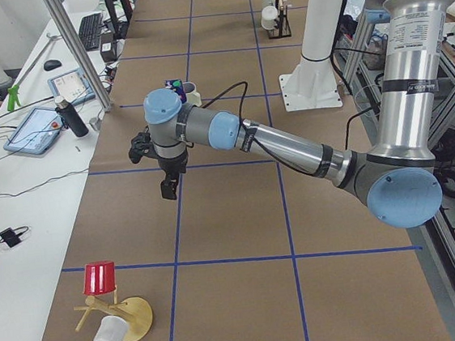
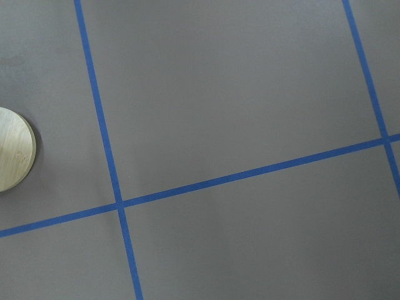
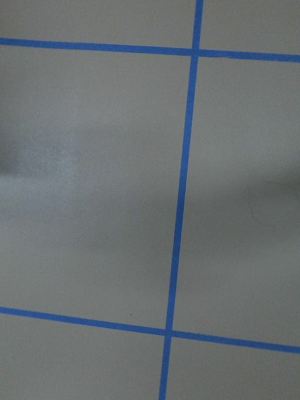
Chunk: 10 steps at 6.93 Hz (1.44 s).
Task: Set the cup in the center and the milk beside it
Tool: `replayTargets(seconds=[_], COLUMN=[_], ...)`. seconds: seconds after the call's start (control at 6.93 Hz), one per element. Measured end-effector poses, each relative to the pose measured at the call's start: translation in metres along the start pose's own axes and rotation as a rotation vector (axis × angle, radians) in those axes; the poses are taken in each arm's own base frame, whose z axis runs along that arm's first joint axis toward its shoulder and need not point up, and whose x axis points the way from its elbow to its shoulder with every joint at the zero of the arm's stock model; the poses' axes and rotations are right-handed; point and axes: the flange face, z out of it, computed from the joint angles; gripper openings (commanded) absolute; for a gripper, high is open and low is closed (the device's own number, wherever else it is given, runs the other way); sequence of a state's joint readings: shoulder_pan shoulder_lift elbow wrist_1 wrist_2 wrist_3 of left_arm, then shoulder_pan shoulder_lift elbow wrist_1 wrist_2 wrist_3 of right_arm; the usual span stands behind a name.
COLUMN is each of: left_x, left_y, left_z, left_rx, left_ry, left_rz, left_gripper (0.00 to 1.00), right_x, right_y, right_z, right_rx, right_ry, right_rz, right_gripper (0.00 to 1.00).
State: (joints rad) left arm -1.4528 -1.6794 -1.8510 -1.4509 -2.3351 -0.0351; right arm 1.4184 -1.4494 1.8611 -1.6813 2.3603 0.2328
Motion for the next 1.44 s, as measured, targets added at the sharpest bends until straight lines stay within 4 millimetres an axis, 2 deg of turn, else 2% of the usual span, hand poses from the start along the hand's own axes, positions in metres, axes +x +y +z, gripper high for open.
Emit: replayTargets(seconds=[0.14, 0.29, 0.43, 0.87, 1.44], left_x=[-0.007, -0.003, -0.001, 0.004, 0.007], left_y=[0.011, 0.021, 0.02, 0.013, 0.012], left_z=[0.004, -0.002, -0.004, -0.009, -0.013], left_rx=[-0.009, 0.003, 0.013, 0.037, 0.047], left_ry=[-0.001, -0.001, 0.001, 0.003, 0.0], left_rz=[-0.013, -0.02, -0.031, -0.033, -0.025], left_gripper=[0.98, 0.98, 0.98, 0.98, 0.98], right_x=[-0.006, -0.006, -0.003, -0.017, -0.008], right_y=[-0.009, -0.014, -0.013, -0.01, -0.011], right_z=[-0.002, -0.005, -0.008, -0.027, -0.018], right_rx=[0.006, 0.007, 0.01, 0.008, -0.014], right_ry=[-0.003, -0.003, -0.002, -0.021, -0.015], right_rz=[-0.006, -0.002, 0.007, 0.023, 0.037], right_gripper=[1.0, 1.0, 1.0, 1.0, 1.0])
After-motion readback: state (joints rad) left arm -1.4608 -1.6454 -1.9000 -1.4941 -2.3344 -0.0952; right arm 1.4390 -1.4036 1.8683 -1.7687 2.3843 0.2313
